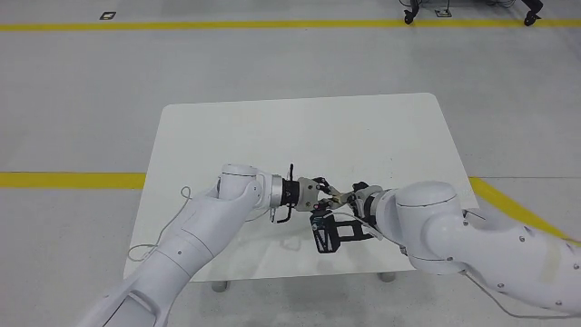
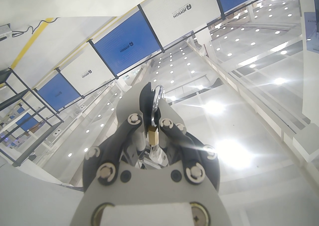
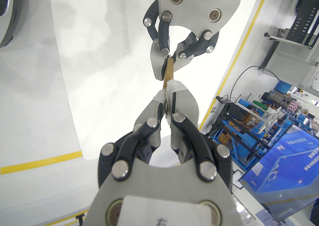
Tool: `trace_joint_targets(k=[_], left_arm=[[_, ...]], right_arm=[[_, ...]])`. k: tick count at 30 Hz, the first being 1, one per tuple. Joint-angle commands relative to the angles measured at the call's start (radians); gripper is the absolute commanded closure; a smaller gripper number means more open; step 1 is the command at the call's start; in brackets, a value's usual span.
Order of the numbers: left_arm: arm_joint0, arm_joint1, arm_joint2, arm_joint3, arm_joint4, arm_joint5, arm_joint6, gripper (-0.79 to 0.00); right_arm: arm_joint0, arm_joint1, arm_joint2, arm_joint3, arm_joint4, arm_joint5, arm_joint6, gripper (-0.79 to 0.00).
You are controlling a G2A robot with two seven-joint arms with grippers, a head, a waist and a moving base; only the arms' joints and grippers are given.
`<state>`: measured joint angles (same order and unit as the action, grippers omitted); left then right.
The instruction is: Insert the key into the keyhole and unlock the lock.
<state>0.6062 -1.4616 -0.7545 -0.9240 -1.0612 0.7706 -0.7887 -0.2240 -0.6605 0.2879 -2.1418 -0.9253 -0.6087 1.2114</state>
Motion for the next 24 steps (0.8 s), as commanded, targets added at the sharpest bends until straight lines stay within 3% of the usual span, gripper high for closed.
trace_joint_targets(k=[1,11,12,13,16,24], left_arm=[[0.001,-0.001,-0.002,0.0,0.001,-0.001,-0.003,0.0],[0.003,-0.003,-0.008,0.005,0.005,0.006,-0.017,0.0],[0.003,-0.003,-0.009,0.005,0.006,0.006,-0.017,0.0],[0.003,-0.004,-0.01,0.005,0.006,0.004,-0.018,0.0],[0.003,-0.004,-0.011,0.006,0.009,0.007,-0.019,0.0],[0.007,-0.006,-0.016,0.006,0.013,0.006,-0.017,0.0]], right_arm=[[0.009,-0.003,-0.009,0.005,0.006,-0.001,-0.001,0.0],[0.04,-0.016,-0.03,0.025,0.037,-0.002,-0.002,0.0],[0.041,-0.016,-0.029,0.026,0.039,-0.002,-0.002,-0.157],[0.042,-0.016,-0.028,0.026,0.042,0.0,0.0,-0.222],[0.044,-0.015,-0.024,0.022,0.047,0.004,0.004,-0.262],[0.039,-0.006,-0.013,0.012,0.05,0.006,0.006,-0.219]])
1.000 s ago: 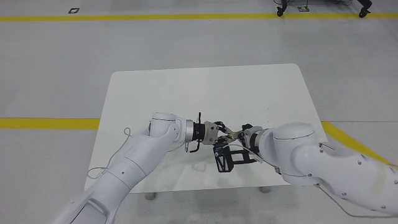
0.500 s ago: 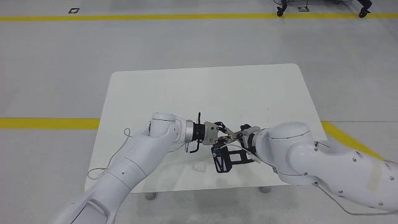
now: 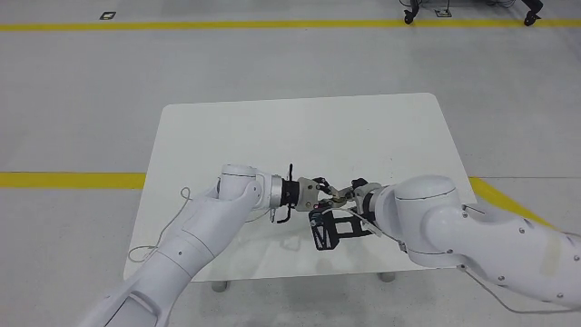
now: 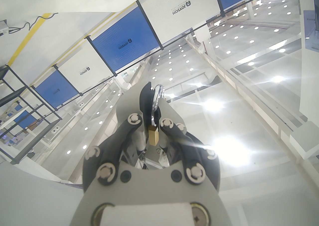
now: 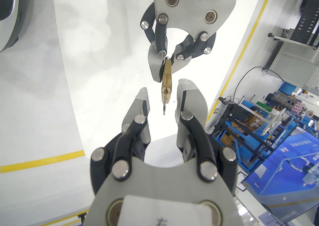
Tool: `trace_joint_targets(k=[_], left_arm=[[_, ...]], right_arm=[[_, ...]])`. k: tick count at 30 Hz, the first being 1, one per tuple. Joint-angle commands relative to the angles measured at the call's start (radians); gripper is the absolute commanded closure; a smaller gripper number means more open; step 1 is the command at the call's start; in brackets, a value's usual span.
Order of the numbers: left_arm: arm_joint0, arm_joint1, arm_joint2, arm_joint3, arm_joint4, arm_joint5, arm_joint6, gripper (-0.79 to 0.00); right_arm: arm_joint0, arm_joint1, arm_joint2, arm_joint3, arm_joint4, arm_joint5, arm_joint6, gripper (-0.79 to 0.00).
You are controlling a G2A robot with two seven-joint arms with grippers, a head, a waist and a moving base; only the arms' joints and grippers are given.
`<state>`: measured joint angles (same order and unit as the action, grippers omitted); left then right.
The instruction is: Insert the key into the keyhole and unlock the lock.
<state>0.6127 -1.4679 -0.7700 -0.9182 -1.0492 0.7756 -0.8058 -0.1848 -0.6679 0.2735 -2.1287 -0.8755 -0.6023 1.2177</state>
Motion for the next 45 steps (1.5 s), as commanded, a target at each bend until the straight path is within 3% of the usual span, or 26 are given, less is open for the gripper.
trace_joint_targets(k=[1,11,12,14,22,35,36,37,42,45], left_arm=[[0.0,0.0,-0.001,0.0,0.003,0.001,0.001,0.0],[0.003,-0.001,-0.008,-0.002,0.011,0.002,0.003,0.0],[0.004,-0.001,-0.009,-0.003,0.013,0.003,0.004,0.0],[0.005,-0.001,-0.011,-0.004,0.014,0.004,0.004,0.0],[0.006,-0.003,-0.015,-0.006,0.019,0.007,0.01,0.0],[0.003,-0.002,-0.024,-0.01,0.041,0.001,0.022,0.0],[0.002,-0.001,-0.026,-0.016,0.049,-0.005,0.025,0.0],[0.001,0.001,-0.028,-0.024,0.063,-0.013,0.032,0.0],[0.037,0.031,-0.087,-0.123,0.128,-0.079,0.055,0.0],[0.1,0.067,-0.156,-0.255,0.193,-0.122,0.065,0.0]], right_arm=[[-0.002,0.003,0.004,-0.003,0.001,0.0,0.0,-0.225],[-0.03,0.03,0.047,-0.021,0.008,0.012,0.012,-0.222],[-0.035,0.034,0.052,-0.022,0.008,0.011,0.011,-0.203],[-0.045,0.04,0.062,-0.021,0.008,0.008,0.008,0.0],[-0.074,0.05,0.088,-0.015,-0.005,-0.012,-0.012,0.0],[-0.083,0.032,0.083,0.002,-0.019,-0.028,-0.028,0.0],[-0.083,0.032,0.087,0.003,-0.014,-0.03,-0.03,-0.336],[-0.083,0.032,0.093,0.003,-0.009,-0.031,-0.033,-0.785],[-0.086,0.036,0.11,-0.003,-0.004,-0.03,-0.052,-0.785],[-0.086,0.036,0.11,-0.003,-0.004,-0.03,-0.052,-0.785]])
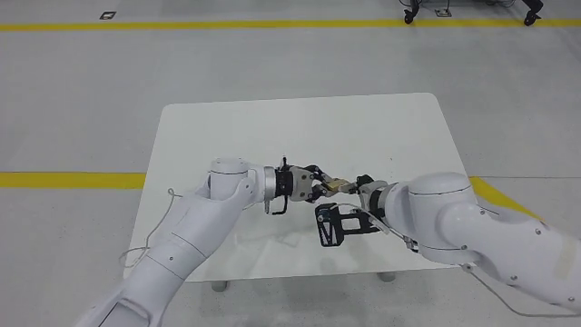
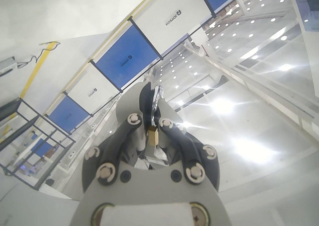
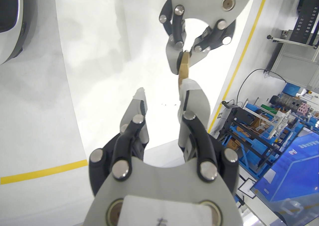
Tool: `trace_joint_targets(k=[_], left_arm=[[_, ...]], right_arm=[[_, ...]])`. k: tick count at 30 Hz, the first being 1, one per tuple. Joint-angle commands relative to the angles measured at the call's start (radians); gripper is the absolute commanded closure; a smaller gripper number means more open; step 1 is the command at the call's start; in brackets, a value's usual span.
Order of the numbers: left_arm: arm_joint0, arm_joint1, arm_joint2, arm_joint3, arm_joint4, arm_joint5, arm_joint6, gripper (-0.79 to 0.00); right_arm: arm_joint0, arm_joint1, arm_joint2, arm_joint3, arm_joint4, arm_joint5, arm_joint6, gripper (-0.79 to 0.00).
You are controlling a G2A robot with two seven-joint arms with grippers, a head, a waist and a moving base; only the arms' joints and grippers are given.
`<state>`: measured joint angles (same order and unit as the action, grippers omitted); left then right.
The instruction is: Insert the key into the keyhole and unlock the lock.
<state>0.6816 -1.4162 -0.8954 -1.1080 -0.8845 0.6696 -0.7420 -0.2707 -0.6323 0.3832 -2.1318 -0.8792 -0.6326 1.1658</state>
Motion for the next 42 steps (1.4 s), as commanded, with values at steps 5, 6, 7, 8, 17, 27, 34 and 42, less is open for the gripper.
trace_joint_targets(k=[5,6,7,8,17,27,34,42], left_arm=[[0.152,0.065,-0.137,-0.325,0.143,-0.024,0.035,0.0],[0.152,0.065,-0.137,-0.325,0.143,-0.024,0.035,0.0],[0.152,0.065,-0.137,-0.325,0.143,-0.024,0.035,0.0],[0.152,0.065,-0.137,-0.325,0.143,-0.024,0.035,0.0],[0.152,0.065,-0.137,-0.325,0.143,-0.024,0.035,0.0],[0.154,0.095,-0.231,-0.276,0.232,-0.03,0.107,0.0],[0.1,0.109,-0.23,-0.275,0.373,-0.102,0.077,0.0],[0.1,0.109,-0.23,-0.275,0.373,-0.102,0.077,0.0]], right_arm=[[0.0,0.0,0.0,0.0,0.0,0.0,0.0,-0.785],[0.0,0.0,0.0,0.0,0.0,0.0,0.0,-0.785],[0.0,0.0,0.0,0.0,0.0,0.0,0.0,-0.785],[0.0,0.0,0.0,0.0,0.0,0.0,0.0,-0.785],[-0.01,0.007,0.042,0.071,-0.004,0.011,-0.12,-0.785],[-0.09,0.062,0.182,0.16,-0.054,-0.072,-0.451,-0.785],[-0.158,0.069,0.245,0.296,0.091,-0.148,-0.814,-0.785],[-0.158,0.069,0.245,0.296,0.091,-0.148,-0.814,-0.785]])
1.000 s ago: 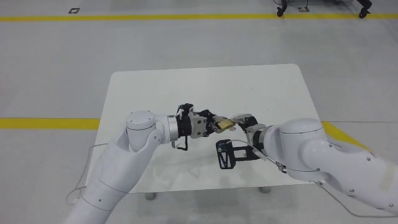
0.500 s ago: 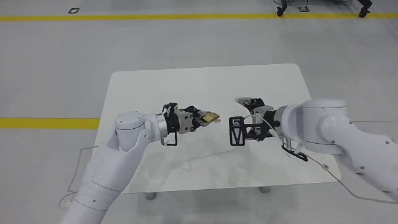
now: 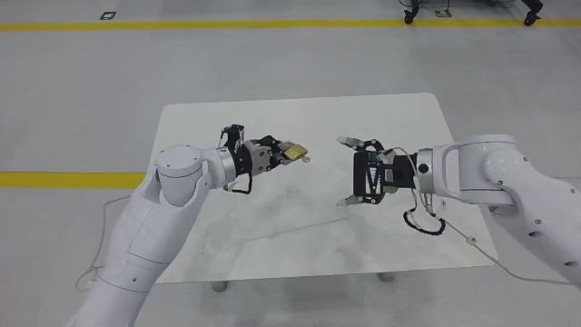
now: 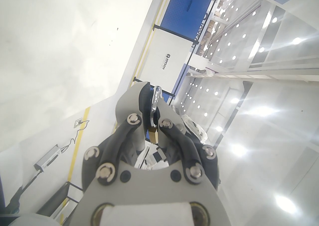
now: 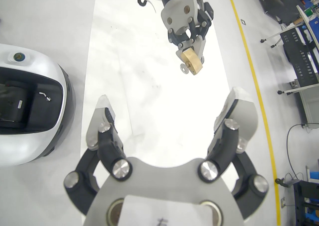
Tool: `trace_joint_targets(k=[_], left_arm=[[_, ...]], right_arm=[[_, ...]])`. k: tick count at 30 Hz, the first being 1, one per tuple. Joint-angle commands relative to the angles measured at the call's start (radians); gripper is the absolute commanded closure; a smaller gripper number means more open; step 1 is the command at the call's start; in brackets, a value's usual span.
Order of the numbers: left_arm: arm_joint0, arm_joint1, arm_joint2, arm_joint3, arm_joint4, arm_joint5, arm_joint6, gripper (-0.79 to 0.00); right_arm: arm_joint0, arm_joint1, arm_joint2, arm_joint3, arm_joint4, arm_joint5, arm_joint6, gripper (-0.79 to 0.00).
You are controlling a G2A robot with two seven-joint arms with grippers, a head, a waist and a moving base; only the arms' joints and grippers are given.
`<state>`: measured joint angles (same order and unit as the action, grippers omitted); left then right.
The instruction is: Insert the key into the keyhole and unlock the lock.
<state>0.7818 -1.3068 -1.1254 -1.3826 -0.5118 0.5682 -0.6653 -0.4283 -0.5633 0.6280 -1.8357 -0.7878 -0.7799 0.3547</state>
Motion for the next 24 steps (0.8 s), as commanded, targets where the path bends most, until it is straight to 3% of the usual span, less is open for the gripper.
trace_joint_targets(k=[1,4,8,10,13,17,20,21,23,24], left_arm=[[0.0,0.0,0.0,0.0,0.0,0.0,0.0,0.0],[0.004,0.0,0.012,-0.017,0.044,-0.031,0.038,0.0],[0.027,-0.018,0.056,-0.031,0.073,-0.247,0.166,0.0],[0.026,-0.033,0.079,0.003,0.063,-0.387,0.231,0.0],[0.007,-0.053,0.121,0.07,0.058,-0.504,0.284,0.0],[-0.047,-0.079,0.163,0.172,0.013,-0.568,0.287,0.0],[-0.073,-0.091,0.172,0.215,0.007,-0.592,0.289,0.0],[-0.076,-0.092,0.171,0.222,0.003,-0.595,0.289,0.0],[-0.081,-0.096,0.169,0.242,-0.003,-0.603,0.282,0.0],[-0.084,-0.097,0.168,0.251,-0.005,-0.606,0.279,0.0]], right_arm=[[0.0,0.0,0.0,0.0,0.0,0.0,-0.002,-0.785],[0.0,0.0,0.0,0.0,0.0,0.0,-0.002,-0.785],[-0.03,-0.013,0.005,0.033,-0.019,0.078,-0.072,-0.785],[-0.059,-0.023,0.006,0.049,-0.049,0.129,-0.172,-0.693],[-0.085,-0.037,-0.001,0.072,-0.09,0.155,-0.263,-0.631],[-0.103,-0.06,-0.007,0.122,-0.131,0.2,-0.338,-0.634],[-0.108,-0.079,-0.01,0.154,-0.174,0.256,-0.357,-0.489],[-0.109,-0.083,-0.013,0.154,-0.196,0.274,-0.348,-0.48],[-0.108,-0.096,-0.027,0.142,-0.251,0.297,-0.318,-0.517],[-0.105,-0.103,-0.03,0.141,-0.272,0.311,-0.308,-0.573]])
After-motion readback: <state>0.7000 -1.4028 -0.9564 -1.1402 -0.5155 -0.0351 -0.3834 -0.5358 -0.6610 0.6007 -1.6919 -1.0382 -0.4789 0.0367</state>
